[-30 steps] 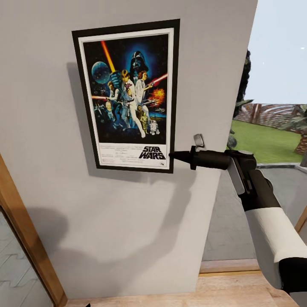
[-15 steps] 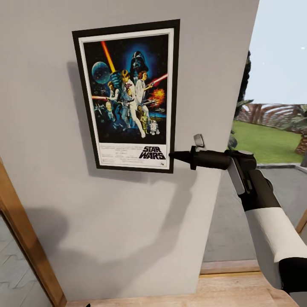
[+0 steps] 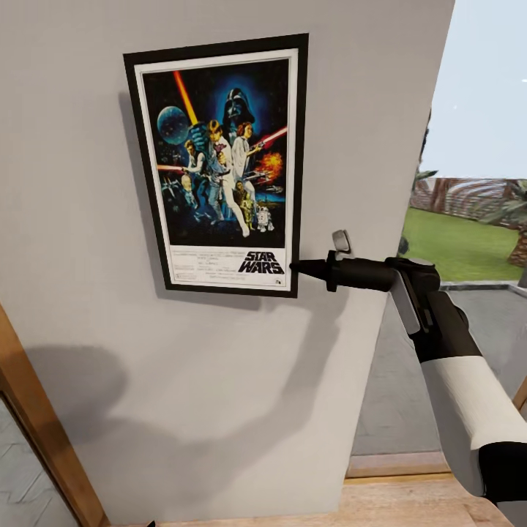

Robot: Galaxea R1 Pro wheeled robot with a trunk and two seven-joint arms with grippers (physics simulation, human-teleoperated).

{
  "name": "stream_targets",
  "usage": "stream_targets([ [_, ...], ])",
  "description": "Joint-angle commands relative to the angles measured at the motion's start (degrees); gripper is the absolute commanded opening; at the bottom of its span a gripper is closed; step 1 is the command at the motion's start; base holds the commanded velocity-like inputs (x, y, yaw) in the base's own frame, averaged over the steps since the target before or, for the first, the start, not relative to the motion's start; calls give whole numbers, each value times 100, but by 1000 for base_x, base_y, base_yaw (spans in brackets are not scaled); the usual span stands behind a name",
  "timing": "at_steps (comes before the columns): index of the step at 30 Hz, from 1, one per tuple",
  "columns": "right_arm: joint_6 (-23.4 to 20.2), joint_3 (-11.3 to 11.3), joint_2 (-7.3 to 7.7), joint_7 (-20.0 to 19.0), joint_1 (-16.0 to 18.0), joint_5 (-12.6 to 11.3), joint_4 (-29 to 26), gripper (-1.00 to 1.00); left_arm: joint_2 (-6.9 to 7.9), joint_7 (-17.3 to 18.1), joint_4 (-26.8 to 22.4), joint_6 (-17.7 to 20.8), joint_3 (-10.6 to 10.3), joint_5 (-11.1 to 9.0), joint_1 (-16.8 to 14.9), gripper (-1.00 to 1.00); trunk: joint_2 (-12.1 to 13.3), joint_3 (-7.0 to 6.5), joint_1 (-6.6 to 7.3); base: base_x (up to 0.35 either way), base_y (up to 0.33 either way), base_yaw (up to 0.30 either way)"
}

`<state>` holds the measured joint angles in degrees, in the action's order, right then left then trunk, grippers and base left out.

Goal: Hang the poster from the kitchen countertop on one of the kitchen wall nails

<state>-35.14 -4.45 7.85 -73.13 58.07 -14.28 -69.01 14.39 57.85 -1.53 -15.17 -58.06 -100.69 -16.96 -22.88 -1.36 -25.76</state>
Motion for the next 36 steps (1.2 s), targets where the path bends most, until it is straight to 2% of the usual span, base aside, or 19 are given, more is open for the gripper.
stream_targets([
  [1,-54,-12,6,9,2,-48,2,-100,2,1,-5,-32,-48,-38,0,100,-4,3,-2,0,0,0],
  [36,-26,-19,6,2,-10,-48,11,-100,2,3,-5,-30,-48,-38,0,100,-4,3,-2,0,0,0],
])
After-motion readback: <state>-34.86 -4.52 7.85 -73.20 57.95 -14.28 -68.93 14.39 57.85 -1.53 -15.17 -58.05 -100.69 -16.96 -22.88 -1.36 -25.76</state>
